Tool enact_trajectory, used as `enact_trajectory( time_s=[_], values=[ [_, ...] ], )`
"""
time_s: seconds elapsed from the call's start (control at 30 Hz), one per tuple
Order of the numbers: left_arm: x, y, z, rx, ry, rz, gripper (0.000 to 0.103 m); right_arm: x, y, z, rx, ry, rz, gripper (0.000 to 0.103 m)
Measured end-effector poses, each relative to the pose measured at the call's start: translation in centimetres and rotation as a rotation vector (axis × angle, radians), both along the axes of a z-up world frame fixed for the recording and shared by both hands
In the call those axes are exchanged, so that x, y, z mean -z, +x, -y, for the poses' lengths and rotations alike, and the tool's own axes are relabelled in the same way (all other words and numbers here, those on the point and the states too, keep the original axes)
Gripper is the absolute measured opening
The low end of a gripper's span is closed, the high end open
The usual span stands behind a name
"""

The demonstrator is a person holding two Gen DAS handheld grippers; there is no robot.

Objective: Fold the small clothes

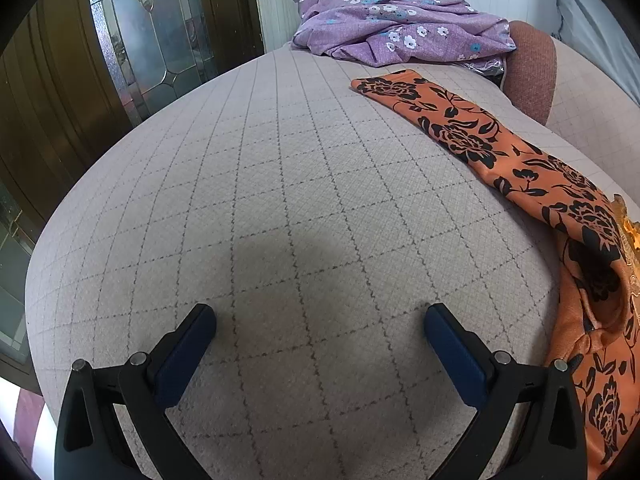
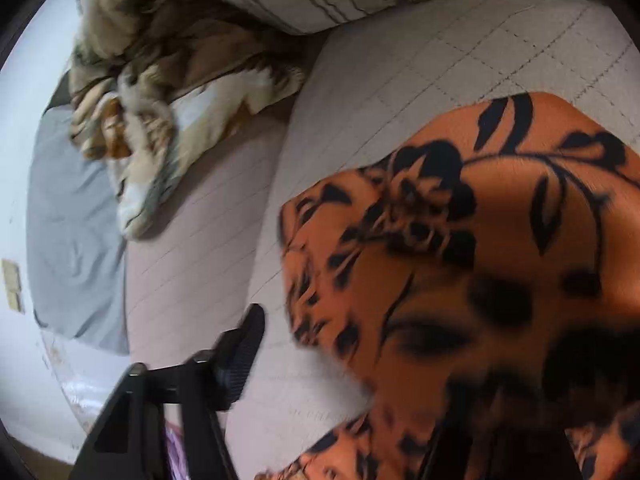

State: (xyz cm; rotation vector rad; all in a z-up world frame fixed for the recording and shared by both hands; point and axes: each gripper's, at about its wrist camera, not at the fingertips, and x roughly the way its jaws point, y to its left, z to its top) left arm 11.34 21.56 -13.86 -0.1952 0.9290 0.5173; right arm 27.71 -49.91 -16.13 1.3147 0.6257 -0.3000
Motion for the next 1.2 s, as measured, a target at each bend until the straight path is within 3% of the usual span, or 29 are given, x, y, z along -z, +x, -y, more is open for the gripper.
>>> enact_trajectory(
  time_s=[0.03,0.07,0.17,0.33,0.4,0.47,0.53,0.57,0.6,0.67,0.7,0.8,0.9,0.93,1.0,1.07,1.13,1.17,1.2],
  values=[
    [0.0,0.0,0.0,0.0,0.0,0.0,0.103,0.4,0.6,0.3,-0.016,-0.002,-0.026,0.012],
    [0.0,0.0,0.0,0.0,0.001,0.0,0.103,0.4,0.9,0.3,-0.032,-0.021,-0.042,0.009],
    [0.0,0.0,0.0,-0.001,0.003,-0.001,0.103,-2.5,1.9,-1.2,-0.104,-0.097,0.01,0.007],
    [0.0,-0.1,0.0,-0.001,-0.002,0.004,0.103,-13.0,0.1,-10.0,-0.362,-0.059,0.403,0.007],
    [0.0,-0.1,0.0,0.0,-0.004,0.005,0.103,-14.8,-2.6,-14.7,-0.454,0.011,0.495,0.007],
    [0.0,-0.3,0.0,0.002,-0.007,0.006,0.103,-14.1,-4.5,-19.7,-0.559,0.058,0.499,0.008],
    [-0.1,-0.3,0.1,0.004,-0.009,0.007,0.103,-11.6,-5.2,-23.7,-0.633,0.044,0.417,0.031],
    [-0.1,-0.4,0.1,0.007,-0.012,0.007,0.103,-9.4,-5.0,-25.8,-0.68,0.041,0.344,0.086],
    [-0.1,-0.4,0.1,0.009,-0.014,0.008,0.103,-5.7,-4.5,-28.3,-0.751,0.062,0.218,0.101],
    [-0.1,-0.5,0.1,0.017,-0.018,0.009,0.103,-0.4,-5.1,-29.9,-0.765,0.129,0.056,0.098],
    [-0.1,-0.6,0.1,0.019,-0.018,0.01,0.103,-0.5,-5.9,-29.9,-0.757,0.109,0.092,0.096],
    [-0.1,-0.5,0.2,0.016,-0.012,0.004,0.103,-3.5,-8.3,-30.2,-0.865,0.108,0.168,0.097],
    [-0.8,-0.6,0.1,0.033,-0.04,-0.001,0.103,-7.6,-10.2,-28.4,-0.899,-0.036,0.245,0.097],
    [-1.6,-0.9,0.1,0.048,-0.078,0.016,0.103,-8.1,-10.9,-27.4,-0.897,-0.057,0.254,0.097],
    [-4.6,-2.1,0.7,0.09,-0.172,0.13,0.103,-8.2,-12.8,-25.3,-0.886,-0.107,0.246,0.097],
    [-7.7,-2.3,3.5,0.207,-0.282,0.198,0.103,-7.7,-15.1,-23.1,-0.856,-0.166,0.224,0.097],
    [-8.7,-1.5,6.5,0.35,-0.416,0.202,0.103,-7.1,-16.5,-21.3,-0.812,-0.202,0.197,0.097],
    [-8.9,-0.3,9.6,0.472,-0.515,0.18,0.103,-6.6,-16.8,-20.4,-0.789,-0.198,0.19,0.097],
    [-8.8,0.7,11.7,0.539,-0.561,0.158,0.103,-6.1,-17.6,-19.4,-0.774,-0.187,0.185,0.097]
  ],
)
